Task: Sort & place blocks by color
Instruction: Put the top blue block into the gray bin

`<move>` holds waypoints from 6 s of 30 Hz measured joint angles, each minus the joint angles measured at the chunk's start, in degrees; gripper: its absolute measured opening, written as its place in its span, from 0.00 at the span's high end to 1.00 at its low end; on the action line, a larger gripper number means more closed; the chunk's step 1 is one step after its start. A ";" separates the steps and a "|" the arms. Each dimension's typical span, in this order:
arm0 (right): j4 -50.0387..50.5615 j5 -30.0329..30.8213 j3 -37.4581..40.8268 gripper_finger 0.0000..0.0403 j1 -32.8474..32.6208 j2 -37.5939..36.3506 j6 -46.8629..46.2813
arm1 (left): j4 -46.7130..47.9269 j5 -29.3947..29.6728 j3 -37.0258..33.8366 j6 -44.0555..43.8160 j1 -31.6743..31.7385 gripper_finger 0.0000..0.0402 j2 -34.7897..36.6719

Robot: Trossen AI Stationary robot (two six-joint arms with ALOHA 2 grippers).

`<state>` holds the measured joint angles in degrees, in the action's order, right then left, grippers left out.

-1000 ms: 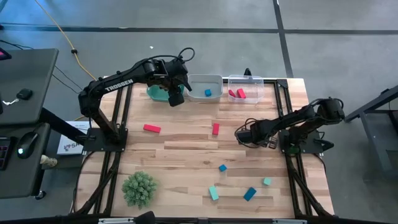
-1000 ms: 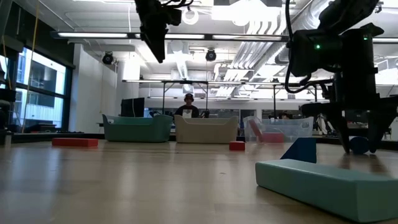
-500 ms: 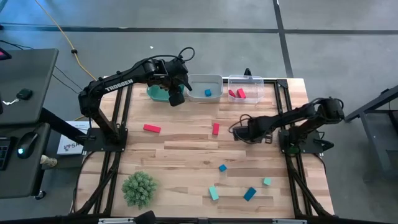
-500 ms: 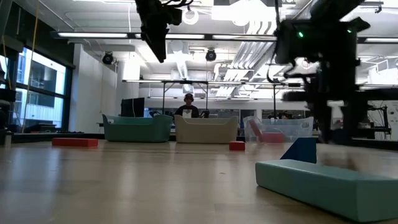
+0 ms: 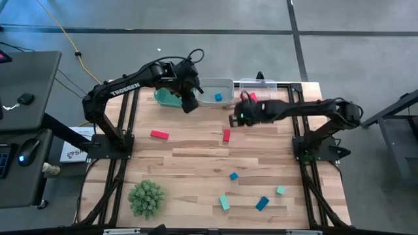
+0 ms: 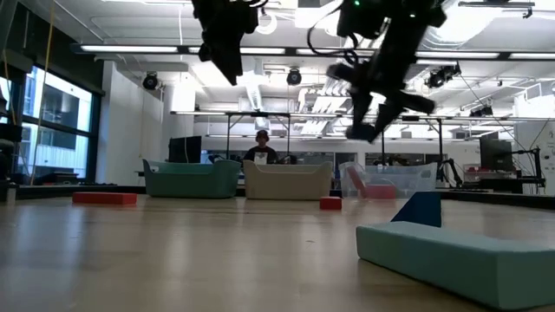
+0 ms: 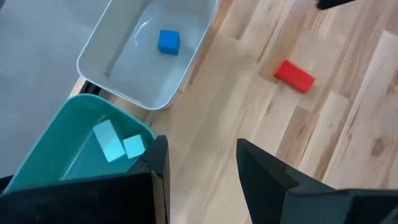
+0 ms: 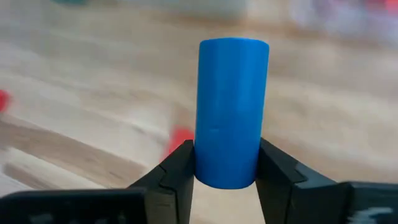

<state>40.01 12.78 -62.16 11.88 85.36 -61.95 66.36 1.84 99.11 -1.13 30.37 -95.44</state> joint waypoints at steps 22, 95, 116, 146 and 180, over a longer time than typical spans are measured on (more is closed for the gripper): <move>-44.69 -19.94 -1.52 0.72 23.41 -0.02 31.70 | -0.72 0.05 0.00 -7.99 0.04 0.73 -0.02; -50.37 -37.04 -3.14 0.72 21.50 0.47 48.79 | -37.71 -21.22 -0.02 -13.72 7.98 0.51 -1.75; -53.76 -40.24 -3.14 0.72 20.30 0.47 46.35 | -40.59 -23.34 -0.02 -12.94 7.93 0.71 -1.75; -51.31 -35.26 -3.12 0.47 21.29 0.49 48.35 | -35.99 -19.58 0.00 -7.97 8.16 0.97 -1.73; -37.79 -32.64 -3.12 0.44 30.86 -6.73 45.45 | -34.04 -8.80 0.00 -3.21 10.16 0.97 -23.72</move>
<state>2.21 -19.86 -65.28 42.74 78.63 -16.49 32.32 -6.96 99.11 -4.34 40.53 -119.16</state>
